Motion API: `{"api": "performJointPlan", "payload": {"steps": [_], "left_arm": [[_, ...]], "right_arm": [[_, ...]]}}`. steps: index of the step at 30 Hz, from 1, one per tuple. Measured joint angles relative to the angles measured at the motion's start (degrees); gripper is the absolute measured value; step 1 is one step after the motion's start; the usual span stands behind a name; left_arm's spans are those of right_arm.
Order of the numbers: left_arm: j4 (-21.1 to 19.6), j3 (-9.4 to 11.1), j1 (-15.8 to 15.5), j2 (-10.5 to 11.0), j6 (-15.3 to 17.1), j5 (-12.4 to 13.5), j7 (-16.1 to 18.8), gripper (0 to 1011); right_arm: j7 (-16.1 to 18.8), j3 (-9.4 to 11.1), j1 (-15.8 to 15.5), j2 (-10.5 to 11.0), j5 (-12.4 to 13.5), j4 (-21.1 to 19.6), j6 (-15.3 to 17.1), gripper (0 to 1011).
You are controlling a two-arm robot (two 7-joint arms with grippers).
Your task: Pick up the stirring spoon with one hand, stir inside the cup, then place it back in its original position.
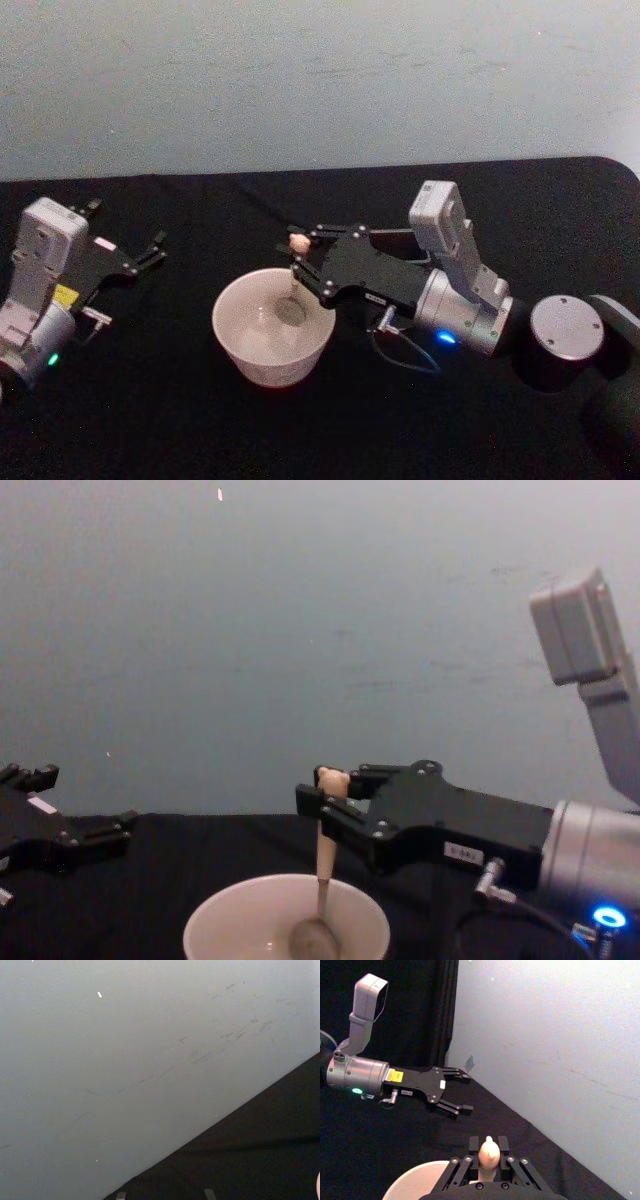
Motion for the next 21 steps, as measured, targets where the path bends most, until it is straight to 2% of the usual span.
{"api": "performJointPlan", "payload": {"steps": [5, 12, 21], "left_arm": [[0.00, 0.00, 0.00, 0.00, 0.00, 0.00, 0.00, 1002], [0.00, 0.00, 0.00, 0.00, 0.00, 0.00, 0.00, 1001], [0.00, 0.00, 0.00, 0.00, 0.00, 0.00, 0.00, 1001]], "right_arm": [[0.62, 0.50, -1.02, 1.25, 0.58, -1.59, 0.22, 214], [2.59, 0.76, -3.44, 3.82, 2.30, -5.76, 0.65, 214], [4.33, -0.57, -4.69, 4.97, 3.61, -8.72, 1.20, 214]]}}
